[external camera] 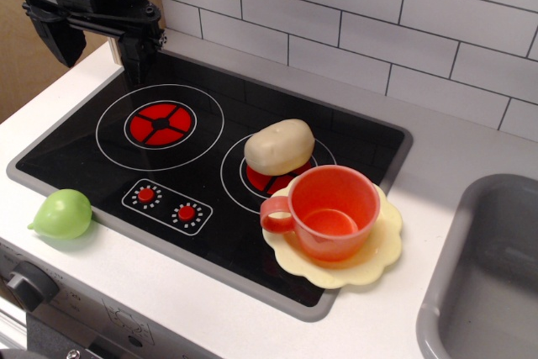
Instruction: Take cup off plate
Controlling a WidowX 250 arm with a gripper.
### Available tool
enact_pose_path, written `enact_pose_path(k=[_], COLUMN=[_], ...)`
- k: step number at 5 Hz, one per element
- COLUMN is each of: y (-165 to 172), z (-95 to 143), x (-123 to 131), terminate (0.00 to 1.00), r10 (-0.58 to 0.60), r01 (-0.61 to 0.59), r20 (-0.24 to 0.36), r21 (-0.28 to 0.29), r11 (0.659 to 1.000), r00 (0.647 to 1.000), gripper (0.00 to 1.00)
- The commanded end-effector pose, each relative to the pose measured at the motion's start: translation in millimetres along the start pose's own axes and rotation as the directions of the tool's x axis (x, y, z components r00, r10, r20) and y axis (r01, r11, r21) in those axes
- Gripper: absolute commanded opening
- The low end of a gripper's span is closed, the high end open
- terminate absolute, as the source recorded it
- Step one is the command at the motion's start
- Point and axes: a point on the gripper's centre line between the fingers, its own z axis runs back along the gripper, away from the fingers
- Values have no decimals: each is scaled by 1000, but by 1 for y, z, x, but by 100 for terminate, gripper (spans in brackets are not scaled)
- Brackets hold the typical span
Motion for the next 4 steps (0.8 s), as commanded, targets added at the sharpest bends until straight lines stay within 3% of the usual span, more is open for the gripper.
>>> enact_pose_path(k=[1,2,3,4], y=[0,-15,-35,-52], z=[0,5,5,14], x=[0,-10,-22,-42], terminate=[0,0,0,0], r10=[0,-190,-409,-620], r01=[0,187,401,589], r20=[0,-50,-89,-99], r21=[0,-61,-101,-228], r11=[1000,981,911,775], r00=[1000,981,908,778], gripper=[100,100,100,100])
